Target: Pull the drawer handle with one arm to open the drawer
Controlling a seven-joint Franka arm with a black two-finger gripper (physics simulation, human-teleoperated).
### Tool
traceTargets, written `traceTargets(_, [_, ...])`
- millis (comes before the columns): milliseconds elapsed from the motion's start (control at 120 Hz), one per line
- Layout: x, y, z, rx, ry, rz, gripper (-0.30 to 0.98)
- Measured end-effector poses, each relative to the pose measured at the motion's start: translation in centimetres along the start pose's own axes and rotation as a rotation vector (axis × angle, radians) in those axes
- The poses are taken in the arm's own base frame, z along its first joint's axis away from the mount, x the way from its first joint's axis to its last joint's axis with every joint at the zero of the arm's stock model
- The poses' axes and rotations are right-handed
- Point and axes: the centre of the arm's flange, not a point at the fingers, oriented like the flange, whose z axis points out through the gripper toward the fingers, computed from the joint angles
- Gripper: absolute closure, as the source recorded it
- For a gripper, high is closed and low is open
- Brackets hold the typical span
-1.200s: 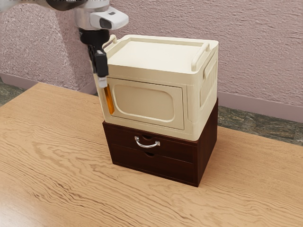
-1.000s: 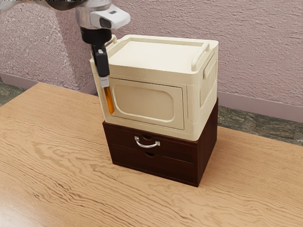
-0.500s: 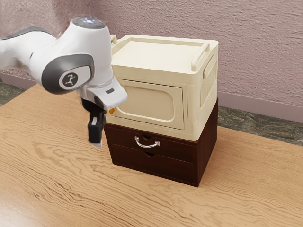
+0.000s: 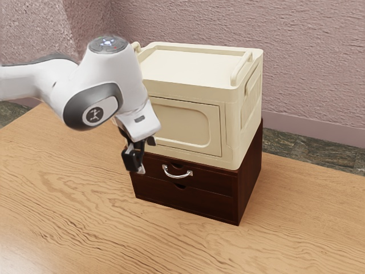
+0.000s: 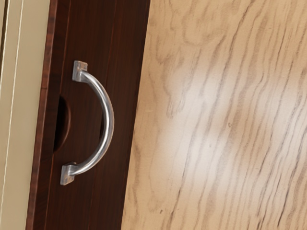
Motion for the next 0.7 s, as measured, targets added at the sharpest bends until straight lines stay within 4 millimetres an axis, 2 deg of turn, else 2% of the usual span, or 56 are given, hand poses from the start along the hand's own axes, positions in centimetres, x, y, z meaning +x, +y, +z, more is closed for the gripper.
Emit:
traceTargets(83, [0.3,-0.6,2.1,-0.013,0.008,0.026,0.16])
traceTargets(217, [-0.6,1.5,4.4,0.014,0.014,0.063,0.28])
traceTargets(392, [0.4,1.6,4.8,0.08,0.075,0.098,0.34])
traceTargets(700, [0.9,0.5,7.4,0.113,0.12,0.126,0.39])
